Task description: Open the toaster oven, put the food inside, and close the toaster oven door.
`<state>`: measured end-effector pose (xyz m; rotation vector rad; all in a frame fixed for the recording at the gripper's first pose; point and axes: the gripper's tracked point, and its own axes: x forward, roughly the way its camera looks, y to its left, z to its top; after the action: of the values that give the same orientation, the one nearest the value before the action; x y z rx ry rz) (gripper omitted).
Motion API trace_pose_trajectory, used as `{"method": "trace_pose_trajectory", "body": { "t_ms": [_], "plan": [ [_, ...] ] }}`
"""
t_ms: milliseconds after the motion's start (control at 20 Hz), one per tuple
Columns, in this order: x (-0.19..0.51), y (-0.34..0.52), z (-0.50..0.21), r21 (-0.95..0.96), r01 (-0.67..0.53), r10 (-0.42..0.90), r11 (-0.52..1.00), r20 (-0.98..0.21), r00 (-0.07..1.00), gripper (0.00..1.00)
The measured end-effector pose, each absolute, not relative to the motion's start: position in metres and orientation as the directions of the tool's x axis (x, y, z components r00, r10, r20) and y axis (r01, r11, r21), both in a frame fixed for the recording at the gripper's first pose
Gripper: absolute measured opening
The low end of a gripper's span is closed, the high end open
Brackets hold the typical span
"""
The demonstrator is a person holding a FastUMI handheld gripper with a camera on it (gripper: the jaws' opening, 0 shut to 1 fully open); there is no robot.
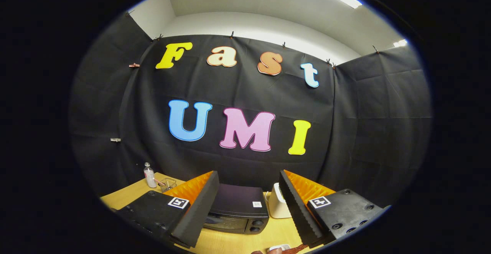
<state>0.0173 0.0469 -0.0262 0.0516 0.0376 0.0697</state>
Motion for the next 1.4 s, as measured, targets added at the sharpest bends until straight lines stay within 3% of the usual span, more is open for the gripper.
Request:
{"method": "trace_pose_trajectory", "body": {
  "t_ms": [1000,1400],
  "plan": [
    [0.079,0.143,-0.232,0.075,-0.093,0.113,0.993,-0.349,0.930,0.98],
    [0.091,0.178,-0.262,0.143,-0.099,0.151,0.985,-0.420,0.895,0.98]
  ]
}}
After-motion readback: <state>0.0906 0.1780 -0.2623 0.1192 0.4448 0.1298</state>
